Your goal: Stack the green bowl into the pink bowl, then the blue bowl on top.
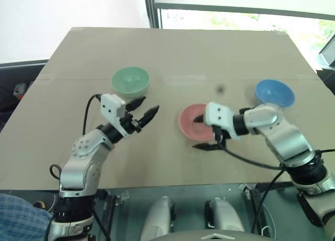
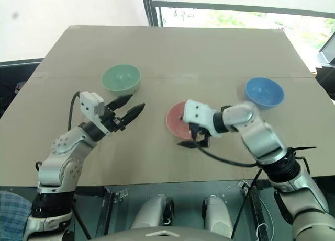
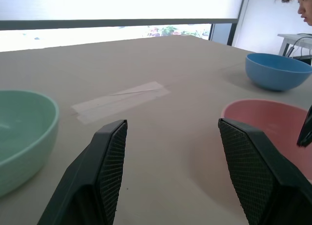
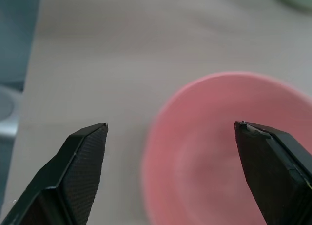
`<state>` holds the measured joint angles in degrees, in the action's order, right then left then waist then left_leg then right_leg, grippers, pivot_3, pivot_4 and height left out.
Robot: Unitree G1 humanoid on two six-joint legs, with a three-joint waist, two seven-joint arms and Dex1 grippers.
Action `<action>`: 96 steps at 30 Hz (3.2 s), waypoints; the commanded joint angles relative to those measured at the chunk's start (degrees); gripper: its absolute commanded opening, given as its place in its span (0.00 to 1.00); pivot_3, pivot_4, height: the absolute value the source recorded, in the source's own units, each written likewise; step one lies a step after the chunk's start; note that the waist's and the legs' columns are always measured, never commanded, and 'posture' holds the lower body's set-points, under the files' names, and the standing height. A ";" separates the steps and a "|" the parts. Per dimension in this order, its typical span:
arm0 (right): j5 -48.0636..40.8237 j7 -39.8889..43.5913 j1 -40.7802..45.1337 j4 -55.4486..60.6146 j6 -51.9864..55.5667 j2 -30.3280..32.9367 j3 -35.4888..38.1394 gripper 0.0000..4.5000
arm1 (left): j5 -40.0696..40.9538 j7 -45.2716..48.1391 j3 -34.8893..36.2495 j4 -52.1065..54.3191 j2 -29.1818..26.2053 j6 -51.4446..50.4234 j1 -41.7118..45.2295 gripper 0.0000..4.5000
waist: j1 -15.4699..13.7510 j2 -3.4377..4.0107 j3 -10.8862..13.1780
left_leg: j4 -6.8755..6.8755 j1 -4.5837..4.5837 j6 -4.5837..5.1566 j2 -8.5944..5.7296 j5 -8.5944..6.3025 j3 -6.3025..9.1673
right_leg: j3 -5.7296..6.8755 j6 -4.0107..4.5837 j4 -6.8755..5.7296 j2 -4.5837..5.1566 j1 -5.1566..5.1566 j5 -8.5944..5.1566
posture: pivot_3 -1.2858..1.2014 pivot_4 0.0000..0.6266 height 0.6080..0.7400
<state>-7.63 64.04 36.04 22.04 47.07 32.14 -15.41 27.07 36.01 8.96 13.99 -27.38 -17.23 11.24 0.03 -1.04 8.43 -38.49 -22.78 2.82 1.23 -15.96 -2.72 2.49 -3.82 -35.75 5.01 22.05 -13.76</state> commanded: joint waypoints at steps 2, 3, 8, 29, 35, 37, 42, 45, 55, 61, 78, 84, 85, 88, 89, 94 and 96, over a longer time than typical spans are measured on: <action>-7.28 -3.73 -2.13 1.64 1.58 0.08 12.77 0.96 | 0.36 -3.09 2.31 -3.20 0.19 -1.15 6.88 0.70 | -0.75 -0.02 -0.01 | 0.00 -0.02 0.00 0.00 0.00 0.02 | 0.02 0.00 -0.01 0.00 -0.02 0.00 | 0.52 0.24 1.00; -8.70 -4.30 -2.97 1.64 0.15 -0.33 15.25 0.96 | -0.82 -2.91 1.91 -4.81 -0.46 -0.85 8.15 0.70 | -0.86 -0.01 0.00 | 0.00 -0.02 0.00 -0.01 0.00 0.03 | 0.03 0.00 -0.01 0.00 -0.02 0.00 | 0.52 0.24 1.00; -18.99 -7.57 -5.03 3.50 1.14 -1.90 27.42 0.96 | -5.83 -0.05 -0.85 -14.30 -4.70 -0.93 15.50 0.70 | -0.81 0.00 0.01 | 0.05 -0.05 0.02 -0.22 -0.01 -0.02 | 0.04 -0.01 -0.06 -0.05 -0.03 0.01 | 0.52 0.24 1.00; -27.54 -10.27 -11.78 2.97 -6.72 10.41 33.73 0.96 | -24.06 5.21 -10.97 -38.61 -8.77 11.57 25.43 0.70 | -0.91 -0.03 0.03 | 0.05 -0.09 0.04 -0.10 -0.02 -0.03 | 0.04 -0.03 -0.06 -0.05 -0.02 0.00 | 0.52 0.24 1.00; -29.02 -9.86 -11.92 2.17 -8.72 10.56 32.97 0.96 | -28.99 6.04 -13.12 -46.11 -10.74 15.92 29.02 0.70 | -0.82 -0.04 0.05 | 0.04 -0.08 0.05 -0.19 -0.02 -0.04 | 0.03 -0.03 -0.09 -0.07 -0.02 0.00 | 0.52 0.24 1.00; -29.15 -9.56 -12.43 2.06 -9.34 10.80 32.83 0.96 | -29.19 6.29 -13.11 -47.61 -10.54 16.67 29.72 0.70 | -0.83 -0.04 0.04 | 0.05 -0.08 0.05 -0.19 -0.02 -0.05 | 0.03 -0.03 -0.08 -0.07 -0.01 0.01 | 0.52 0.24 1.00; -29.04 -9.62 -12.67 1.36 -10.78 10.93 32.10 1.00 | -30.16 7.02 -13.72 -51.24 -9.85 19.57 31.67 0.53 | -0.88 -0.05 0.05 | 0.03 -0.11 0.08 -0.19 -0.04 -0.06 | 0.03 -0.04 -0.07 -0.05 -0.01 0.01 | 0.52 0.24 1.00; -28.91 -9.63 -12.69 0.96 -11.34 11.05 31.69 1.00 | -31.34 7.27 -14.57 -53.62 -9.34 21.62 32.91 0.31 | -0.87 -0.05 0.05 | 0.01 -0.11 0.08 -0.20 -0.03 -0.05 | 0.04 -0.04 -0.08 -0.05 -0.01 0.00 | 0.52 0.24 1.00; -29.62 -10.77 -11.87 0.86 -11.49 10.91 30.69 1.00 | -32.59 8.92 -16.42 -55.20 -6.85 24.87 34.77 0.02 | -0.90 -0.05 0.04 | -0.01 -0.10 0.08 -0.21 -0.03 -0.05 | 0.05 -0.05 -0.10 -0.04 -0.02 0.01 | 0.52 0.24 1.00; -29.43 -10.48 -11.38 0.01 -11.90 11.07 29.56 1.00 | -31.37 15.64 -18.20 -54.16 -4.70 26.30 38.25 0.02 | -1.07 -0.06 0.04 | -0.07 -0.11 0.09 -0.23 -0.04 -0.04 | 0.05 -0.05 -0.11 -0.04 -0.04 0.01 | 0.52 0.24 1.00; -30.59 -11.94 -8.88 -0.68 -11.47 10.58 27.19 1.00 | -26.65 44.20 -30.68 -31.41 0.77 32.46 43.60 0.02 | -0.83 -0.07 0.08 | -0.11 -0.20 0.14 -0.21 -0.07 -0.07 | 0.00 -0.05 -0.09 -0.08 0.02 0.01 | 0.52 0.24 1.00; -30.90 -12.64 -9.74 0.04 -11.31 10.38 27.08 1.00 | -22.89 47.91 -32.35 -24.73 2.12 30.88 40.64 0.02 | -0.98 -0.07 0.08 | -0.14 -0.20 0.15 -0.06 -0.07 -0.06 | -0.03 -0.05 -0.10 -0.08 0.02 0.01 | 0.52 0.24 1.00; -30.92 -12.66 -9.76 0.05 -11.37 10.33 26.95 1.00 | -22.94 48.42 -32.69 -24.38 2.20 30.97 40.60 0.02 | -1.00 -0.07 0.08 | -0.18 -0.22 0.15 -0.05 -0.07 -0.04 | -0.01 -0.05 -0.09 -0.08 0.02 0.01 | 0.52 0.24 1.00; -30.76 -12.68 -9.42 -0.24 -11.67 10.36 26.54 1.00 | -22.27 48.42 -32.57 -23.40 2.90 29.83 40.37 0.22 | -0.93 -0.07 0.08 | -0.28 -0.22 0.22 -0.07 -0.11 -0.06 | -0.04 -0.05 -0.09 -0.07 0.01 0.01 | 0.52 0.24 1.00; -30.81 -12.75 -9.25 -0.30 -11.62 10.38 26.51 1.00 | -22.39 48.45 -32.62 -23.29 2.84 29.72 40.36 0.31 | -0.93 -0.07 0.08 | -0.32 -0.22 0.23 -0.06 -0.12 -0.06 | -0.04 -0.05 -0.09 -0.07 0.01 0.01 | 0.52 0.24 1.00; -30.87 -12.89 -9.32 -0.29 -11.67 10.50 26.42 1.00 | -22.64 48.11 -32.10 -23.49 2.22 29.23 39.97 0.71 | -0.90 -0.07 0.08 | -0.41 -0.21 0.26 -0.05 -0.14 -0.06 | -0.05 -0.05 -0.09 -0.08 -0.01 0.01 | 0.52 0.24 1.00; -30.81 -13.04 -9.48 -0.19 -11.66 10.42 26.26 1.00 | -24.10 44.45 -30.51 -26.55 2.69 31.61 40.57 0.90 | -0.93 -0.07 0.08 | -0.42 -0.21 0.27 -0.05 -0.14 -0.06 | -0.05 -0.05 -0.09 -0.08 -0.01 0.01 | 0.52 0.24 1.00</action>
<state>-37.74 51.32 26.21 20.27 36.07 42.30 9.94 3.46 83.47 -23.45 -11.84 -25.04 12.37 51.09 -0.90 -1.10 8.51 -38.92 -22.99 3.09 1.18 -16.11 -2.77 2.44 -3.87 -35.83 4.93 22.03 -13.75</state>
